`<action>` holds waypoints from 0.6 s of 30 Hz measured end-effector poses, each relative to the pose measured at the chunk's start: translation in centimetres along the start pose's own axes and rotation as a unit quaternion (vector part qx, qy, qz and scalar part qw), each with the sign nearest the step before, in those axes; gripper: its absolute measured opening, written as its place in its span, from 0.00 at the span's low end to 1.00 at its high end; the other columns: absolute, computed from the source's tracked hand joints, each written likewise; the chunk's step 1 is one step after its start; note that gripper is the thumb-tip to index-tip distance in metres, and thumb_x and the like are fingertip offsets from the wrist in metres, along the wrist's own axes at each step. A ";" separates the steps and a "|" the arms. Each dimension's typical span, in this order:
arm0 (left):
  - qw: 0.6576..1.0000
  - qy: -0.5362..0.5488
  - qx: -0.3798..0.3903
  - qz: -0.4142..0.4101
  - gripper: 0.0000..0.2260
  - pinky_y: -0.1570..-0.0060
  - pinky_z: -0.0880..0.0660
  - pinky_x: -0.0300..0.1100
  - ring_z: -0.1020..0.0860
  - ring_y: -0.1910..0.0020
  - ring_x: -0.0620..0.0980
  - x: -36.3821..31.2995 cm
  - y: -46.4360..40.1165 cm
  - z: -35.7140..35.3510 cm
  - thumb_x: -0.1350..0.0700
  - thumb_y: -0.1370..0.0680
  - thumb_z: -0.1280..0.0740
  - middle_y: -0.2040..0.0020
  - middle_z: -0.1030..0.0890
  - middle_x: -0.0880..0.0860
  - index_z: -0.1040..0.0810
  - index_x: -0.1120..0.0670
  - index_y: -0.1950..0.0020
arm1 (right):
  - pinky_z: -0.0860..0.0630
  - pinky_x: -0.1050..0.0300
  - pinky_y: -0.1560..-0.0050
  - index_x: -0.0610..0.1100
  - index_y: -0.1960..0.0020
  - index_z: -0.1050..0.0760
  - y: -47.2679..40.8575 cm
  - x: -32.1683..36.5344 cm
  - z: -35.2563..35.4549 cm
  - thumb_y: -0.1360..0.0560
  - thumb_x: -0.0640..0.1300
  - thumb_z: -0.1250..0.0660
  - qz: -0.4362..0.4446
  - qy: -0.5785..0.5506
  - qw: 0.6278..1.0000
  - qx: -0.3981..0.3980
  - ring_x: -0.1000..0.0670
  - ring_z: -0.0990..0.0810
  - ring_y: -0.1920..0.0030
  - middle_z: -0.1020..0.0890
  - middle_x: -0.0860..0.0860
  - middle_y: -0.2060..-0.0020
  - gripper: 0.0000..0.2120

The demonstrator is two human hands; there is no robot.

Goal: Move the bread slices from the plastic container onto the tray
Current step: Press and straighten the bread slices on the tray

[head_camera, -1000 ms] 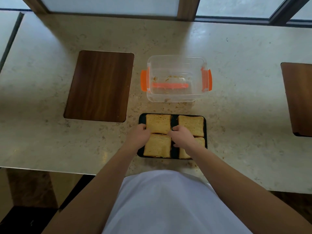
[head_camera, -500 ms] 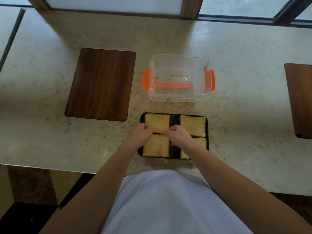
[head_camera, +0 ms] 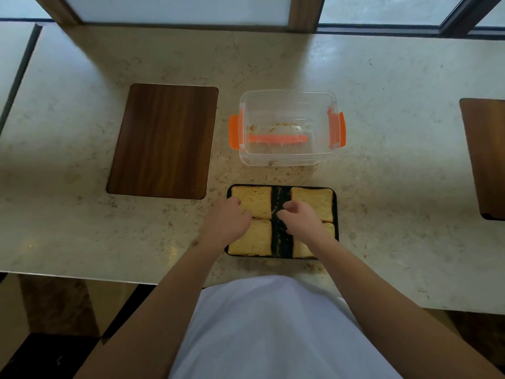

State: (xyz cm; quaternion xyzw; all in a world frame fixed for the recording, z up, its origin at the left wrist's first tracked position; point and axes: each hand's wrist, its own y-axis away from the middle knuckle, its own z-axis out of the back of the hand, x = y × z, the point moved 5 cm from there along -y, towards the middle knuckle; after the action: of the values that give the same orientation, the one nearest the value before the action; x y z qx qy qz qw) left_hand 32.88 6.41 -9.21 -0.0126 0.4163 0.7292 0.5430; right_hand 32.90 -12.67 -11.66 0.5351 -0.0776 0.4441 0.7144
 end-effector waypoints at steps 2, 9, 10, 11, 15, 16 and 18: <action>1.000 0.010 0.008 -0.022 0.22 0.45 0.27 0.48 0.24 0.40 0.53 -1.9 0.0 -0.4 0.48 0.21 0.39 0.34 0.24 0.55 0.28 0.56 0.29 | 0.23 0.51 0.43 0.44 0.29 0.29 0.1 -1.1 2.6 0.22 0.47 0.34 0.017 0.007 0.998 -0.056 0.51 0.22 0.42 0.20 0.48 0.38 0.22; 0.989 0.098 0.105 -0.026 0.25 0.53 0.30 0.40 0.25 0.43 0.46 -8.2 -1.3 -5.6 0.49 0.20 0.39 0.29 0.27 0.53 0.34 0.54 0.24 | 0.26 0.51 0.42 0.39 0.27 0.31 -0.5 -4.2 8.1 0.24 0.45 0.34 -0.007 0.039 0.991 -0.129 0.43 0.24 0.35 0.24 0.42 0.32 0.26; 0.989 0.103 0.108 -0.016 0.26 0.49 0.30 0.42 0.26 0.39 0.48 -8.7 -1.5 -6.3 0.49 0.20 0.39 0.28 0.29 0.53 0.35 0.54 0.23 | 0.27 0.52 0.44 0.39 0.27 0.31 -0.6 -4.4 8.2 0.24 0.46 0.34 -0.013 0.049 0.991 -0.127 0.43 0.24 0.36 0.24 0.42 0.33 0.27; 0.988 0.108 0.113 -0.006 0.26 0.43 0.29 0.45 0.28 0.33 0.51 -9.1 -1.6 -6.8 0.50 0.20 0.39 0.26 0.30 0.53 0.36 0.55 0.23 | 0.27 0.53 0.46 0.39 0.28 0.30 -0.6 -4.6 8.2 0.24 0.46 0.34 -0.019 0.057 0.990 -0.126 0.44 0.23 0.39 0.24 0.42 0.34 0.27; 0.982 0.130 0.131 0.030 0.27 0.32 0.33 0.51 0.34 0.28 0.54 -9.6 -2.0 -8.6 0.52 0.21 0.39 0.24 0.34 0.55 0.39 0.56 0.22 | 0.33 0.62 0.67 0.40 0.30 0.30 -0.7 -5.3 7.8 0.26 0.46 0.33 -0.031 0.031 0.991 -0.123 0.60 0.28 0.60 0.25 0.51 0.51 0.26; 0.982 0.134 0.129 0.036 0.27 0.32 0.32 0.52 0.33 0.28 0.54 -9.6 -2.1 -8.8 0.52 0.21 0.39 0.24 0.34 0.55 0.39 0.56 0.22 | 0.33 0.62 0.68 0.40 0.30 0.30 -0.8 -5.4 7.7 0.26 0.46 0.33 -0.033 0.026 0.992 -0.120 0.60 0.29 0.61 0.25 0.52 0.51 0.26; 0.982 0.140 0.120 0.042 0.27 0.33 0.31 0.52 0.32 0.29 0.54 -9.6 -2.2 -9.0 0.52 0.21 0.39 0.25 0.33 0.55 0.38 0.55 0.23 | 0.29 0.58 0.62 0.40 0.28 0.32 -0.9 -5.5 7.4 0.26 0.47 0.33 -0.031 0.027 0.993 -0.111 0.54 0.26 0.57 0.23 0.47 0.43 0.28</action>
State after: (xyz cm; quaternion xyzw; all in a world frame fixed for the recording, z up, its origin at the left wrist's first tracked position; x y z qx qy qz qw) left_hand 34.62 -6.51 -11.87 -0.0318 0.5732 0.6869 0.4456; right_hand 32.97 -21.87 -12.45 0.4423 -0.0900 0.4247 0.7848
